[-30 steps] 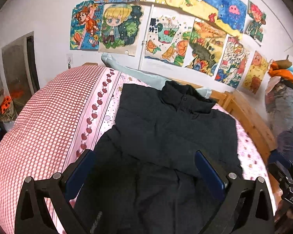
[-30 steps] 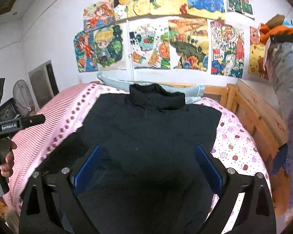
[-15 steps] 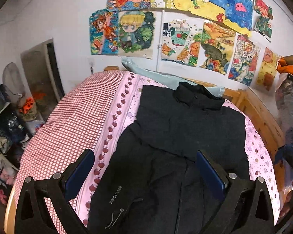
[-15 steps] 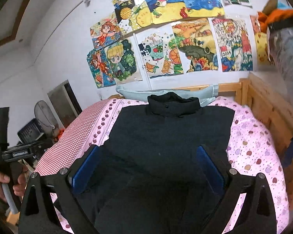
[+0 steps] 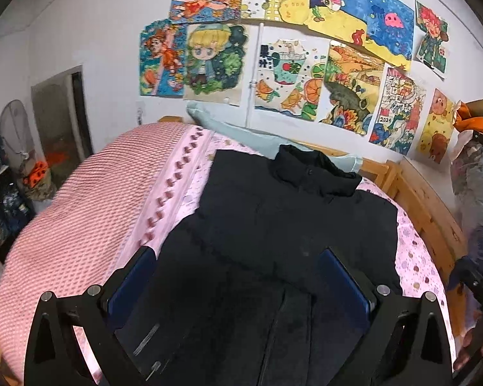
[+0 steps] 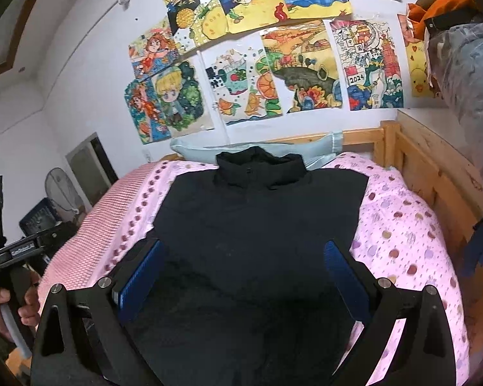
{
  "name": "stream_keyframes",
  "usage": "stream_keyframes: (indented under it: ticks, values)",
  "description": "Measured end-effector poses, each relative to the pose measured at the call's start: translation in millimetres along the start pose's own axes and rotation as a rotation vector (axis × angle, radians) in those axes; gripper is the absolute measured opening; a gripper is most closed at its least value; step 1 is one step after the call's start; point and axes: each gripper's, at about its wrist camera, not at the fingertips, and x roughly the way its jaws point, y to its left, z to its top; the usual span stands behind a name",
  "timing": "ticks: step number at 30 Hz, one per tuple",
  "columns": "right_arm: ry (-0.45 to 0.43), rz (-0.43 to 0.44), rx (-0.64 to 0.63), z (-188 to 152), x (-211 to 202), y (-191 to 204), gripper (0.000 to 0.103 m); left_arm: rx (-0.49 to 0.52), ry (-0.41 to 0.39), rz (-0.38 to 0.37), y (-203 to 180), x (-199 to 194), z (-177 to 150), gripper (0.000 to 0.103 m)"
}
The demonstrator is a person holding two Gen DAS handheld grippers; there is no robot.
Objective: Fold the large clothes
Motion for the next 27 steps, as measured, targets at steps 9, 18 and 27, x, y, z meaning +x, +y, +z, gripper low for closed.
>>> stream_keyframes:
  ticks: [9,18,27]
  values:
    - [-0.012,-0.163,-0.094,95.0,83.0,-17.0,0.097,0.134,-0.068,-0.127,-24.5,126.8,63.1,0.103]
    - [0.090,-0.123,-0.056,133.2,241.4,-37.2,0.096,0.232,-0.058,-0.207,-65.1,247.8,118.5,0.103]
    - [0.146,-0.089,0.019,124.5,321.5,-49.3,0.076,0.136,-0.008,-0.279,-76.1,343.7,146.5,0.056]
